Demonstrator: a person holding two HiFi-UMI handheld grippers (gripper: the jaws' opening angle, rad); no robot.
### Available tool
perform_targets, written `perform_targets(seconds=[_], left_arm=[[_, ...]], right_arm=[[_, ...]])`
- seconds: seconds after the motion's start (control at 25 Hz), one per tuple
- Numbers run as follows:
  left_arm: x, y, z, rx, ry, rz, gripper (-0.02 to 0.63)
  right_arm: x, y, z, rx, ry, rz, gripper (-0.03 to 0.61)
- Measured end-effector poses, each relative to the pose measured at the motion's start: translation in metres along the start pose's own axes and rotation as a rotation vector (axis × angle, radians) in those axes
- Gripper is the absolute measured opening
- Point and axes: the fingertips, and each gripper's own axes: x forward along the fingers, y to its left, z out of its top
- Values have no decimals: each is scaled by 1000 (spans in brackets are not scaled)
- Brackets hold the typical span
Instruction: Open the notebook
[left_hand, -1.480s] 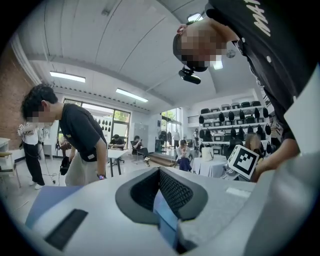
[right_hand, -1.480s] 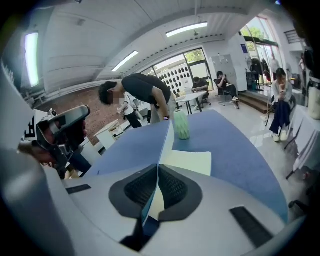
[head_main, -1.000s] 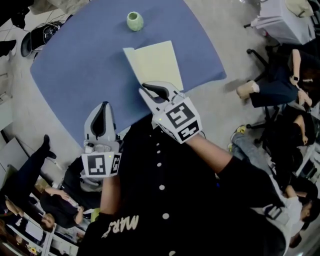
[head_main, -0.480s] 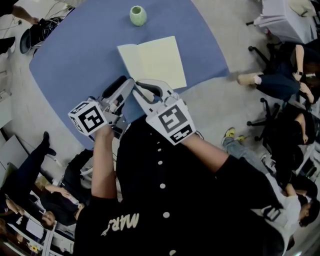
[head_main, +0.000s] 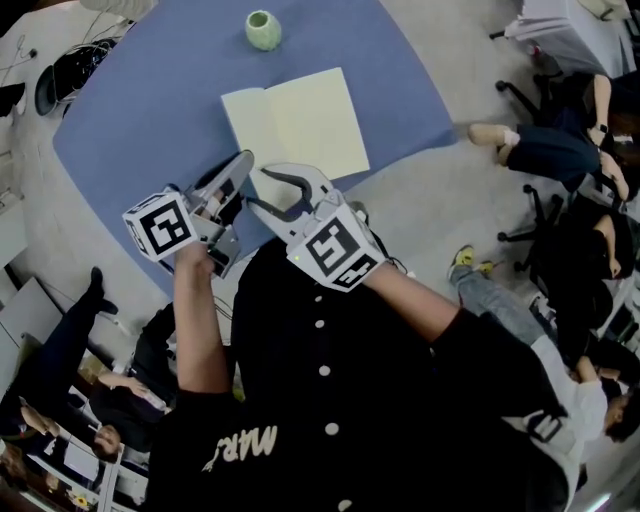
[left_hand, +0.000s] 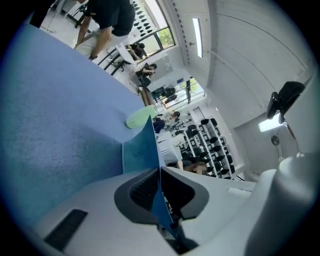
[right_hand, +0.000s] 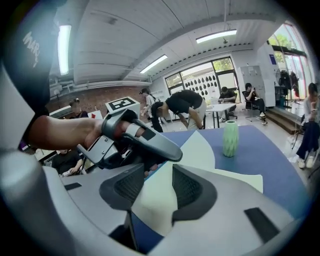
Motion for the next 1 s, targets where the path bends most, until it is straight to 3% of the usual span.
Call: perform_targets(seconds=[0.12, 0.2, 0.24, 0.32, 0.52, 0.68, 0.84, 1.0], left_arm=[[1, -1, -3, -15, 6, -12, 20], [2, -2, -4, -4, -8, -11, 20], [2, -2, -2, 8, -15, -6, 17], [2, -1, 1, 28, -15, 5, 14], [3, -8, -2, 43, -13, 3, 14], [7, -11, -4, 78, -9, 22, 14], [7, -10, -4, 88, 0, 44, 14], [4, -5, -4, 94, 3, 72, 14]], right_arm=[[-14, -5, -4, 21, -53, 27, 196], [-26, -21, -5, 109, -99, 2, 241], [-32, -31, -6, 155, -121, -17, 204], [-43, -54, -17, 202, -139, -57, 206], [-68, -126, -93, 295, 47, -321, 211], [-76, -157, -135, 353, 156, -464, 238], [-73, -162, -146, 361, 206, -500, 223], [-77, -161, -142, 304, 236, -543, 157]])
